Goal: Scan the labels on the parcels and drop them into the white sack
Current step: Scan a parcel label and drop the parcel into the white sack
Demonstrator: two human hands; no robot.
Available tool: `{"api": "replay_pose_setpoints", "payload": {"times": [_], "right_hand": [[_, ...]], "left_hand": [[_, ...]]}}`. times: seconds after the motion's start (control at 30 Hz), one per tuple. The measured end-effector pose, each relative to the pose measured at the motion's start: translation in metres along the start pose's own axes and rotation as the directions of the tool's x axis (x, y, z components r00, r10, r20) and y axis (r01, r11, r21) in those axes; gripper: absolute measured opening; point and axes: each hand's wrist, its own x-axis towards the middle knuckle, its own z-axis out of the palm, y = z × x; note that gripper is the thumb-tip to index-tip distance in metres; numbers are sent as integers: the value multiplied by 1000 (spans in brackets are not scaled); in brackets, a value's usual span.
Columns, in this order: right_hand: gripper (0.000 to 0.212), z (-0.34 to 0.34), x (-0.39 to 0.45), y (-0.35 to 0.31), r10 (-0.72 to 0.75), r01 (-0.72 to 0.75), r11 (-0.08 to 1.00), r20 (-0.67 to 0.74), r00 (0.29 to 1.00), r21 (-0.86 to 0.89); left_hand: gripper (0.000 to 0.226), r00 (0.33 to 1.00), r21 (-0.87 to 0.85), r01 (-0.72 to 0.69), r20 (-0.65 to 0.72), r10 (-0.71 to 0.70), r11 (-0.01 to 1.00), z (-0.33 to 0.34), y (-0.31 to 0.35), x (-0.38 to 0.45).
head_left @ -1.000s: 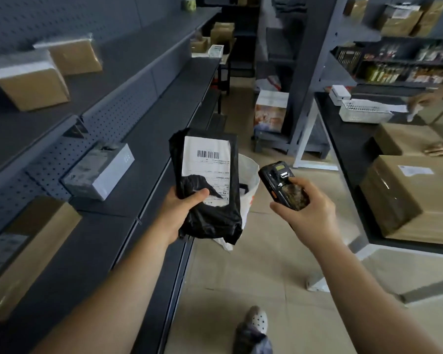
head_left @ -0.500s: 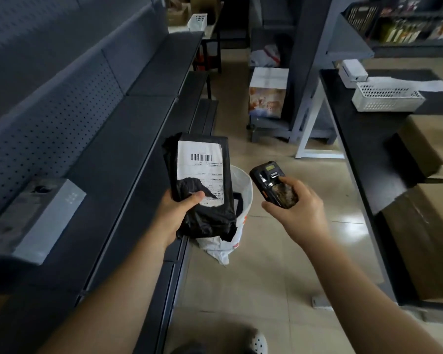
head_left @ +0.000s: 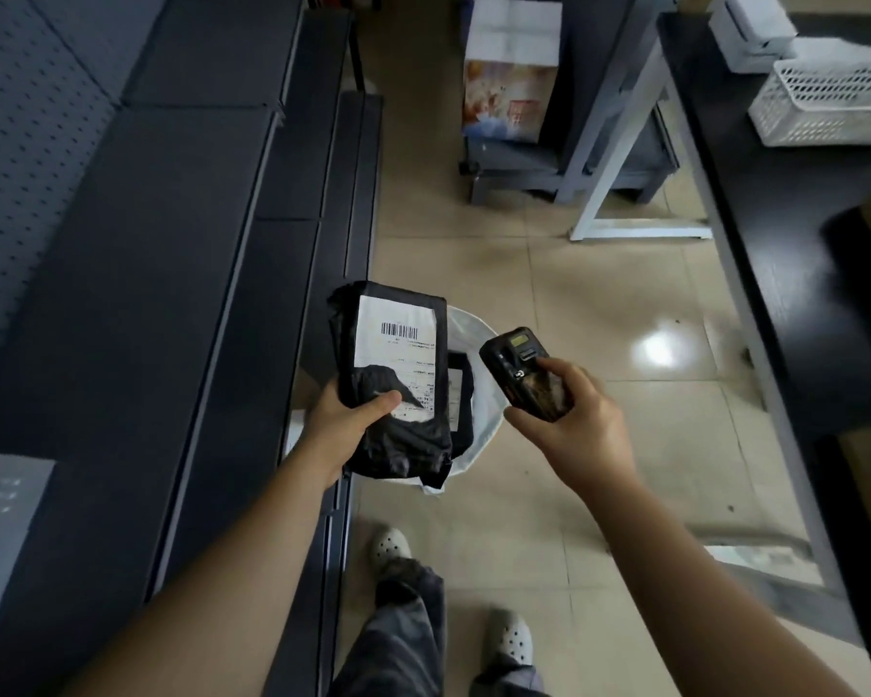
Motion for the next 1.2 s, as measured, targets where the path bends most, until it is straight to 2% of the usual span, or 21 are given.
{"api": "replay_pose_setpoints", "payload": {"times": [0.17,0.37,0.53,0.67,0.77,0.93,1.07,1.2], "right_hand": [[62,45,38,18,67,-67,998,9,998,0],[65,85,71,50,96,-89,991,73,993,-96],[63,114,94,81,119,-108,991,143,982,-84],[64,131,108,103,141,-128,989,210,967,-75],[63,138,116,114,151,-142,988,239,959,-54],[65,144,121,125,172,-158,984,211,962,-84],[66,148,123,124,175,-150,980,203,964,-133],[67,154,122,124,178,-156,980,188,966,-125]], "left_hand": [[46,990,61,117,71,-121,991,1,-28,62],[57,974,135,215,42,-223,967,2,-75,114],[38,970,133,234,35,-241,963,23,-99,143],[40,972,104,235,-31,-233,966,39,-118,162],[52,969,106,239,-89,-230,965,40,-131,179],[48,955,172,240,-221,-200,956,35,-150,206],[56,928,205,278,-310,-207,938,31,-170,230],[69,916,211,307,-329,-228,928,27,-193,255]]}}
